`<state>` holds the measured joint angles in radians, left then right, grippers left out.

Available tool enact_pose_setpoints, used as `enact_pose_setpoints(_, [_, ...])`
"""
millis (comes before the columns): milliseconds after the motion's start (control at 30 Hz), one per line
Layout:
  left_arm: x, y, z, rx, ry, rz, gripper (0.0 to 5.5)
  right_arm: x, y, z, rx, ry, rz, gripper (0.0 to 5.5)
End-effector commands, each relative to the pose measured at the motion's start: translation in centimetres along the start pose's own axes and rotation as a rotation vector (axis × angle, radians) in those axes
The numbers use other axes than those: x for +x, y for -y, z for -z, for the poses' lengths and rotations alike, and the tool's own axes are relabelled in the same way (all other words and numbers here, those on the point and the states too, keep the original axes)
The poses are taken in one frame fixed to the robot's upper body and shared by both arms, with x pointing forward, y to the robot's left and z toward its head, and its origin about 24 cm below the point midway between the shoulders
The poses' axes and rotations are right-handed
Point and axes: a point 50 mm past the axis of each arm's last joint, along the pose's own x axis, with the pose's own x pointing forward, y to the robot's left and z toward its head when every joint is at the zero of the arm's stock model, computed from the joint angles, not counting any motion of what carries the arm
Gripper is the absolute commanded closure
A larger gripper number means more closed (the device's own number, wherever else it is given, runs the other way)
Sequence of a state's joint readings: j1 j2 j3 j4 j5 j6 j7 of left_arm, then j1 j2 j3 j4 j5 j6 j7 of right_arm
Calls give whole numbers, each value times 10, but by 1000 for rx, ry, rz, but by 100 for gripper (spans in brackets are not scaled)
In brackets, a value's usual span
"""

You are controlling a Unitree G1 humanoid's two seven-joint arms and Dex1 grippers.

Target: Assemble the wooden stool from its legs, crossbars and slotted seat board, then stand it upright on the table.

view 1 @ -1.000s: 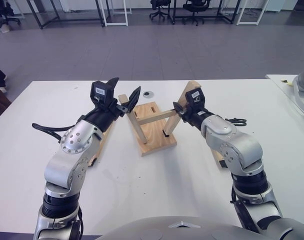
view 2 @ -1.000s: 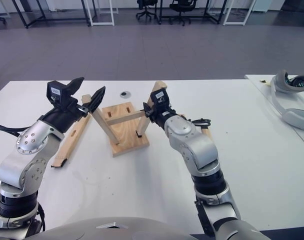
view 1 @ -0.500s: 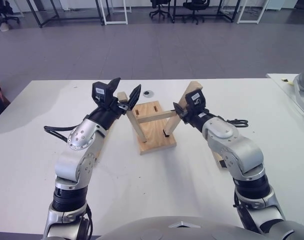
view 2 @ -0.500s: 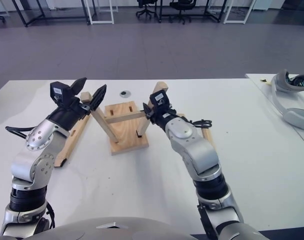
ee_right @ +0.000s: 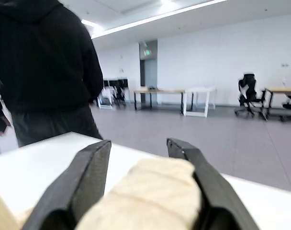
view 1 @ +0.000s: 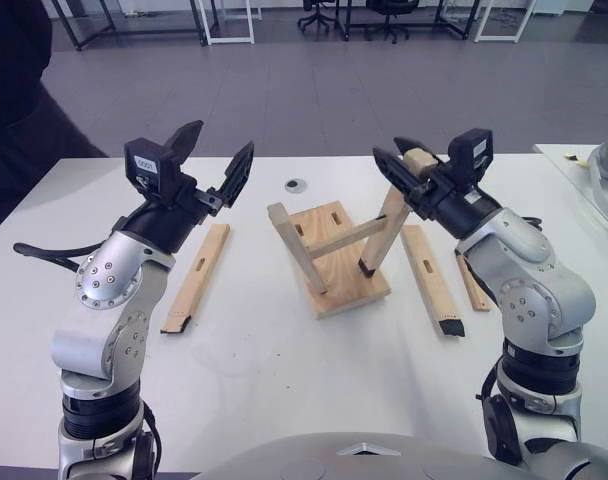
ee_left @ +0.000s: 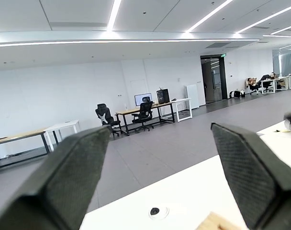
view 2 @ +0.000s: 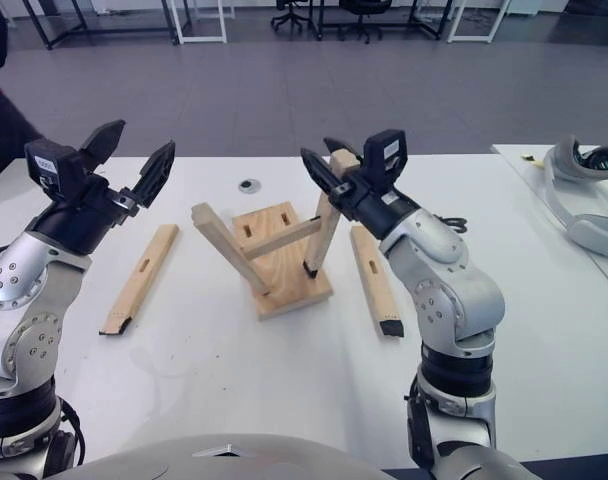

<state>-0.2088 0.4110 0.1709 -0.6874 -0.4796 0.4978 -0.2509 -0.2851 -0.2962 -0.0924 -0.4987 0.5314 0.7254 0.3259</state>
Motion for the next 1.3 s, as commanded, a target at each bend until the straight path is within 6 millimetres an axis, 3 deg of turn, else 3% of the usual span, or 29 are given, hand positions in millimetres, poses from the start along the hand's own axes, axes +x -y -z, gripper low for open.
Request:
enact_pose_setpoints(33, [2,2,-1,7,-11,6,165,-5,16,14,37,-62,88,333])
enact_pose_setpoints(100, [3,0,-1,18,-20,3,165,-9,15,14,33,-58,70,333])
enact_pose_setpoints(200, [6,-5,0,51,-49,-37,165,-8,12,-4,31,32,29,333])
enact_pose_setpoints(333, [13,3,2,19,-57,-45,165,-4,2,-13,32,66,-30,333])
enact_pose_setpoints(567, [18,24,-9,50,-23,16,165,-12,6,6,36,-8,28,333])
enact_pose_setpoints(800, [13,40,-17,80,-25,100,165,-16,-6,16,55,-30,15,333])
enact_pose_setpoints(967, [9,30,6,79,-139,70,165,-16,-7,16,42,-32,17,333])
enact_pose_setpoints(1300, [4,36,36,147,-262,138,165,-18,6,18,46,-20,137,333])
